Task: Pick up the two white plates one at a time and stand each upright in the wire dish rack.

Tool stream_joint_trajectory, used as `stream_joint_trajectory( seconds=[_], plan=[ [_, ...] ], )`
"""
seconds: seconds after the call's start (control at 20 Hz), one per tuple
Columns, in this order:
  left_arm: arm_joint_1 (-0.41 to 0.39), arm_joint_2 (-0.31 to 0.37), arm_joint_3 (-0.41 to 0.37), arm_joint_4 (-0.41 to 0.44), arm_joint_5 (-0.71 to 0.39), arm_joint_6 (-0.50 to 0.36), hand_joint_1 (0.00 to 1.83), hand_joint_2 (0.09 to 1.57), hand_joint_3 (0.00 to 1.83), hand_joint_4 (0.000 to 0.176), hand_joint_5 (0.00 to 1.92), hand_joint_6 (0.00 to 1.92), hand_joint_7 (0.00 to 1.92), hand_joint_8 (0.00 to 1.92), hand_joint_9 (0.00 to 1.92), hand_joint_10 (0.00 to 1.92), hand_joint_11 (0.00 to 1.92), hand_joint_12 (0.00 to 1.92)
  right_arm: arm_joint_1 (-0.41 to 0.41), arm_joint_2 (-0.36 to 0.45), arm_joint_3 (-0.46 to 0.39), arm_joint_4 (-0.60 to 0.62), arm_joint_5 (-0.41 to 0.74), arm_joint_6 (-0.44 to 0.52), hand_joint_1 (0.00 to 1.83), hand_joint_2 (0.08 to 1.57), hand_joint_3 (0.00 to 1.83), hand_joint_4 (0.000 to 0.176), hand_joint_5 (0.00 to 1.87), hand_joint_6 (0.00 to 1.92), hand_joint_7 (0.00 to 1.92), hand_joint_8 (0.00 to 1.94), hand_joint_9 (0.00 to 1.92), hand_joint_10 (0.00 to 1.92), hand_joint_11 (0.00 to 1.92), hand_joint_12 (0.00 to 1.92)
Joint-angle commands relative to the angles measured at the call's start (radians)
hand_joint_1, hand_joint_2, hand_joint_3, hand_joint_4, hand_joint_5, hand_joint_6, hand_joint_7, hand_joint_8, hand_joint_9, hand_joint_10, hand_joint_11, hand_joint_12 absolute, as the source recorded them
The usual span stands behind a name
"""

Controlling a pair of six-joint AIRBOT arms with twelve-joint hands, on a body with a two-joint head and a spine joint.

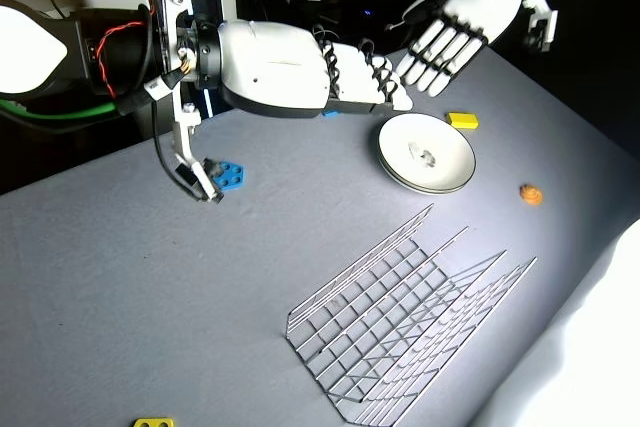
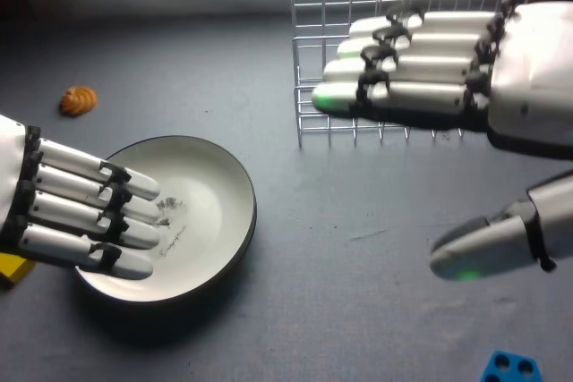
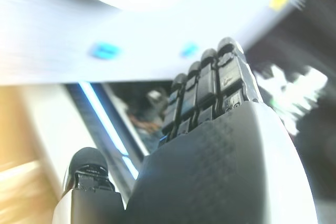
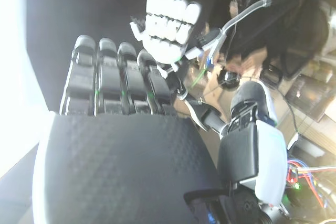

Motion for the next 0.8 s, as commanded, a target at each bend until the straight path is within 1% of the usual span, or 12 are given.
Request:
stream_joint_trajectory(
  seconds=[0.0,0.15,0.2,0.25,0.3,0.35,0.4,0.5,0.6,0.65,0.7,0.75],
  plan=[
    [0.004,-0.003,0.011,-0.088,-0.007,0.007,0.00,1.05,0.02,0.000,0.00,0.00,0.00,0.00,0.00,0.00,0.00,0.00,0.014,0.002,-0.002,0.053,0.099,-0.008,0.00,1.03,0.00,0.000,0.00,0.00,0.00,0.00,0.00,0.00,0.00,0.00],
    [0.074,-0.038,0.057,-0.151,0.037,0.011,0.00,1.04,0.01,0.000,0.00,0.00,0.00,0.00,0.00,0.00,0.00,0.00,0.007,-0.001,-0.002,0.057,0.098,-0.042,0.01,1.03,0.00,0.000,0.02,0.01,0.01,0.00,0.00,0.00,0.00,0.00],
    [0.102,-0.051,0.070,-0.164,0.053,0.011,0.00,1.03,0.01,0.000,0.00,0.00,0.00,0.00,0.00,0.00,0.00,0.00,0.006,-0.001,-0.002,0.086,0.102,-0.058,0.03,1.04,0.00,0.000,0.07,0.01,0.04,0.00,0.02,0.00,0.03,0.02],
    [0.123,-0.063,0.081,-0.169,0.066,0.011,0.00,1.04,0.01,0.000,0.00,0.00,0.00,0.00,0.00,0.00,0.00,0.00,0.000,-0.003,-0.002,0.120,0.118,-0.085,0.01,1.05,0.00,0.000,0.05,0.00,0.03,0.00,0.00,0.00,0.02,0.01],
    [0.145,-0.075,0.090,-0.169,0.083,0.013,0.00,1.04,0.01,0.000,0.00,0.00,0.00,0.00,0.00,0.00,0.00,0.00,-0.020,-0.007,-0.002,0.165,0.165,-0.137,0.00,1.05,0.00,0.000,0.04,0.00,0.02,0.00,0.00,0.00,0.02,0.01],
    [0.161,-0.080,0.093,-0.173,0.093,0.018,0.00,1.04,0.01,0.000,0.00,0.00,0.00,0.00,0.00,0.00,0.00,0.00,-0.039,-0.010,0.000,0.193,0.199,-0.167,0.00,1.04,0.00,0.000,0.04,0.00,0.01,0.00,0.00,0.00,0.01,0.01],
    [0.190,-0.088,0.098,-0.186,0.103,0.031,0.00,1.04,0.01,0.000,0.00,0.00,0.00,0.00,0.00,0.00,0.00,0.00,-0.057,-0.016,0.008,0.207,0.251,-0.165,0.00,1.03,0.00,0.000,0.04,0.00,0.01,0.00,0.00,0.00,0.01,0.01],
    [0.219,-0.097,0.102,-0.192,0.117,0.044,0.00,1.04,0.01,0.000,0.00,0.00,0.00,0.00,0.00,0.00,0.00,0.00,-0.065,-0.026,0.027,0.207,0.282,-0.141,0.00,1.02,0.00,0.000,0.02,0.00,0.00,0.00,0.00,0.00,0.00,0.00],
    [0.238,-0.108,0.113,-0.192,0.131,0.048,0.00,1.04,0.01,0.000,0.00,0.00,0.00,0.00,0.00,0.00,0.00,0.00,-0.063,-0.031,0.052,0.187,0.293,-0.082,0.00,1.03,0.00,0.000,0.03,0.00,0.01,0.01,0.00,0.00,0.02,0.01],
    [0.242,-0.113,0.118,-0.192,0.137,0.054,0.00,1.04,0.01,0.000,0.00,0.00,0.00,0.00,0.00,0.00,0.00,0.00,-0.059,-0.033,0.071,0.118,0.307,-0.021,0.00,1.04,0.00,0.000,0.02,0.00,0.01,0.00,0.00,0.00,0.02,0.01],
    [0.244,-0.118,0.122,-0.192,0.142,0.061,0.00,1.04,0.01,0.000,0.00,0.00,0.00,0.00,0.00,0.00,0.00,0.00,-0.049,-0.036,0.090,0.001,0.322,0.047,0.00,1.06,0.01,0.000,0.00,0.00,0.00,0.00,0.00,0.00,0.00,0.00],
    [0.245,-0.123,0.125,-0.192,0.150,0.062,0.00,1.04,0.01,0.000,0.00,0.00,0.00,0.00,0.00,0.00,0.00,0.00,-0.042,-0.038,0.104,-0.075,0.328,0.091,0.00,1.07,0.01,0.000,0.00,0.00,0.00,0.00,0.00,0.00,0.00,0.00]
  ],
)
